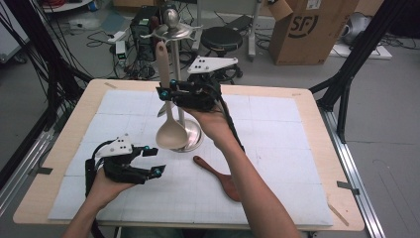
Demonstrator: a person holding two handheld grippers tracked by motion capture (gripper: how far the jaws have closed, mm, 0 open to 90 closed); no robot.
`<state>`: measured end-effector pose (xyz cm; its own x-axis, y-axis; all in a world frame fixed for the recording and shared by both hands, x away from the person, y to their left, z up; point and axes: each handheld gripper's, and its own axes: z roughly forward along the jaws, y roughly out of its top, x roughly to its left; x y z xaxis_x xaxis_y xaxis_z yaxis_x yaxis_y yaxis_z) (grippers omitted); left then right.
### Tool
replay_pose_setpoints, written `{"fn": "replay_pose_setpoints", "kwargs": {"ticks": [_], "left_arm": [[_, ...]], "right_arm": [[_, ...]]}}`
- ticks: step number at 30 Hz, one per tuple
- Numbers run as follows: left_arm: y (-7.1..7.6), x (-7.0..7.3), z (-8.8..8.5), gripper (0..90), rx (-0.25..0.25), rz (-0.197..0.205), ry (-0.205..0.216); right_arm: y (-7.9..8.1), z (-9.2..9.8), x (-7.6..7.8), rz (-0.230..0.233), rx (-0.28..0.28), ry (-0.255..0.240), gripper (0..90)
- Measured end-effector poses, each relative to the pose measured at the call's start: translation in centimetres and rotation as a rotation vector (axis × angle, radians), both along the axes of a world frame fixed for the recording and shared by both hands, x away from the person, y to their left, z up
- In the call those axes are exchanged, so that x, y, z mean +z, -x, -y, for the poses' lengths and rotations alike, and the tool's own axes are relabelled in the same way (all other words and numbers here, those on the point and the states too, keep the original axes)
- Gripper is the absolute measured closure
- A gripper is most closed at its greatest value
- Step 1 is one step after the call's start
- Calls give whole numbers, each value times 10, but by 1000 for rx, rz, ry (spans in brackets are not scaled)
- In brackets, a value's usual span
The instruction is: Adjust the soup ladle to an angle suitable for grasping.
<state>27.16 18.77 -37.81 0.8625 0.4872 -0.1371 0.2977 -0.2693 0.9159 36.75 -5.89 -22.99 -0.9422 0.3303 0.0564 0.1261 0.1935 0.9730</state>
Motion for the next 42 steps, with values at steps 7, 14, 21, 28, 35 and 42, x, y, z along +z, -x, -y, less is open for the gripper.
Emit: {"fn": "replay_pose_setpoints", "kwargs": {"ticks": [7,14,21,28,35,42], "left_arm": [[0,0,0,340,2,-3,6],[0,0,0,340,-5,1,4],[0,0,0,340,-3,1,8],[0,0,0,340,-6,2,11],[0,0,0,340,-5,-1,12],[0,0,0,340,-4,-1,10]], "right_arm": [[-4,0,-2,-10,-12,7,758],[-6,-1,-3,-9,-27,11,757],[-9,-4,-1,-12,-37,13,757],[-12,-4,-3,-17,-46,15,757],[-15,-3,-5,-23,-59,9,756],[-17,-3,-6,-29,-65,3,755]]}}
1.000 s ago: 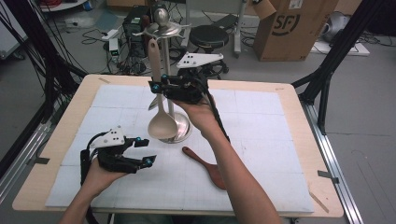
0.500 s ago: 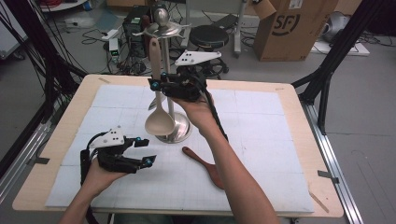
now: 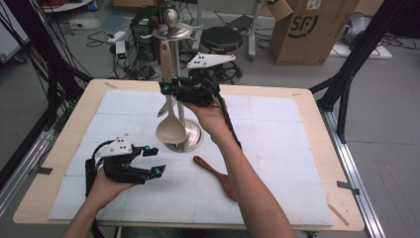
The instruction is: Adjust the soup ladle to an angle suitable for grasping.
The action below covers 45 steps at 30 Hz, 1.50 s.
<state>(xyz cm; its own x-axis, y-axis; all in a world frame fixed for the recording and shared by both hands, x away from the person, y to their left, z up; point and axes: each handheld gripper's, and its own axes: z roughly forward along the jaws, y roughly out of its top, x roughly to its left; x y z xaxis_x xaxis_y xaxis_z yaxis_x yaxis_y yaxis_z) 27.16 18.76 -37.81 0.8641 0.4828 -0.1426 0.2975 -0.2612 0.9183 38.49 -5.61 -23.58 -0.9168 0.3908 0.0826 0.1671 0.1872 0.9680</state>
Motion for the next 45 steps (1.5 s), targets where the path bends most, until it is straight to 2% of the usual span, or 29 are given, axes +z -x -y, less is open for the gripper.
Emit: {"fn": "replay_pose_setpoints", "kwargs": {"ticks": [9,20,30,40,45], "left_arm": [[0,0,0,339,-1,2,-2],[-1,-1,0,336,2,2,-13],[-3,-3,-1,326,7,-7,-24],[-6,-8,4,307,8,-25,-40],[-7,-10,6,289,9,-38,-51]], "right_arm": [[0,2,1,0,-2,-12,744],[2,10,4,3,4,-12,677],[1,25,2,4,8,-26,640],[0,42,0,-7,23,-23,640],[0,49,2,1,47,-17,687]]}}
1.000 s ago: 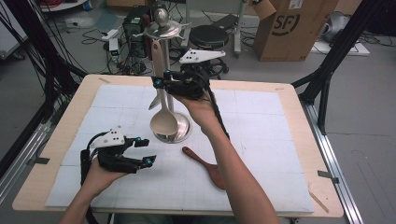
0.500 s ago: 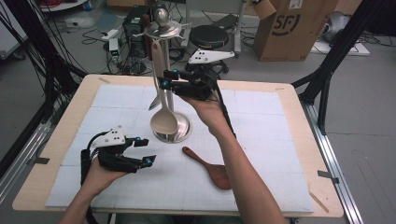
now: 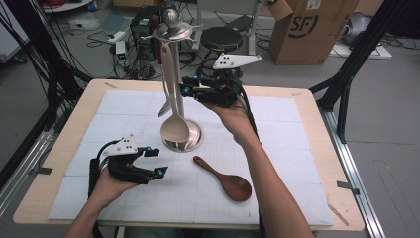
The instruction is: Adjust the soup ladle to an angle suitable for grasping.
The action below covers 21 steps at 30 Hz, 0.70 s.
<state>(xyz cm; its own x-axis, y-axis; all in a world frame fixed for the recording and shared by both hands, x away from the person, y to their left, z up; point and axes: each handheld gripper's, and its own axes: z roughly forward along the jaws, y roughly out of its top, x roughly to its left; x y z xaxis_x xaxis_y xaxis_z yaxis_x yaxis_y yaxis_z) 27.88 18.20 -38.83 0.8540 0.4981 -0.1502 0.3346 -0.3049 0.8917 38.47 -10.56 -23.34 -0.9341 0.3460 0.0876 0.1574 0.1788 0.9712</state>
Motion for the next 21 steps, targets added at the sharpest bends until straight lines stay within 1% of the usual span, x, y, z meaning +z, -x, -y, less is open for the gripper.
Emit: {"fn": "replay_pose_setpoints", "kwargs": {"ticks": [2,4,7,11,13,17,19,20,21], "left_arm": [[-1,0,0,281,-1,2,-4],[-1,0,0,275,3,4,-4],[-1,-1,-1,267,12,1,-6],[-2,-1,-3,261,16,2,-6],[-1,-1,-4,261,16,0,-3],[-2,-1,-6,259,21,3,-1],[-2,-1,-6,257,23,0,4],[-2,-1,-6,257,23,0,2],[-2,-1,-6,256,23,0,2]], "right_arm": [[0,3,1,0,11,4,705],[-1,6,1,-12,18,0,716],[-1,9,2,-16,24,-3,741],[-4,12,3,-20,26,10,785],[-5,13,4,-16,29,19,824],[-5,14,11,-4,31,17,895],[-6,15,17,-1,33,10,896],[-7,16,20,-4,35,12,896],[-8,16,23,2,35,16,897]]}}
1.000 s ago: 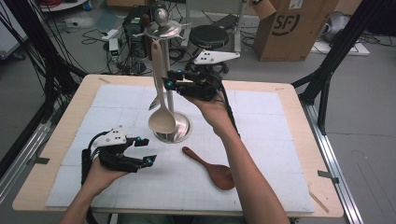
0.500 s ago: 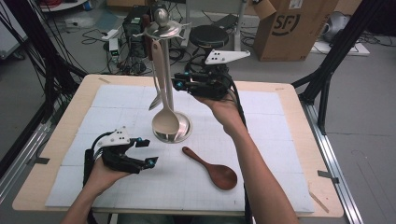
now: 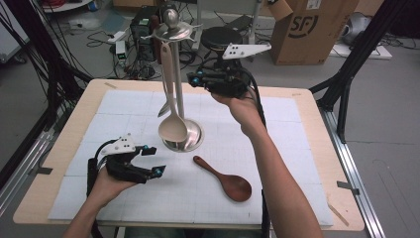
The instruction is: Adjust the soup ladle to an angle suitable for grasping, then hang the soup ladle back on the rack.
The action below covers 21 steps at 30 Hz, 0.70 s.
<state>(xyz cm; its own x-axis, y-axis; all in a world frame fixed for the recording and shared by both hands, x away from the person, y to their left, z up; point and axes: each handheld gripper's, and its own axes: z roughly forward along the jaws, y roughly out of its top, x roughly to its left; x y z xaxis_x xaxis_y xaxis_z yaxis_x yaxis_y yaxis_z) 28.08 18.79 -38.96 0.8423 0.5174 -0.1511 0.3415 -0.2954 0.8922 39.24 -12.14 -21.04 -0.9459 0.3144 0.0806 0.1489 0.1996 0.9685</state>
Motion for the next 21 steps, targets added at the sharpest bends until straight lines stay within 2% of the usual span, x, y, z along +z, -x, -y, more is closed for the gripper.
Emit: {"fn": "replay_pose_setpoints", "kwargs": {"ticks": [6,12,21], "left_arm": [[0,0,0,257,-1,2,2],[0,0,0,257,-3,4,3],[1,1,0,256,-5,2,10]], "right_arm": [[-5,1,21,15,7,-13,897],[-8,3,35,33,13,-14,897],[-13,10,41,42,0,-17,897]]}}
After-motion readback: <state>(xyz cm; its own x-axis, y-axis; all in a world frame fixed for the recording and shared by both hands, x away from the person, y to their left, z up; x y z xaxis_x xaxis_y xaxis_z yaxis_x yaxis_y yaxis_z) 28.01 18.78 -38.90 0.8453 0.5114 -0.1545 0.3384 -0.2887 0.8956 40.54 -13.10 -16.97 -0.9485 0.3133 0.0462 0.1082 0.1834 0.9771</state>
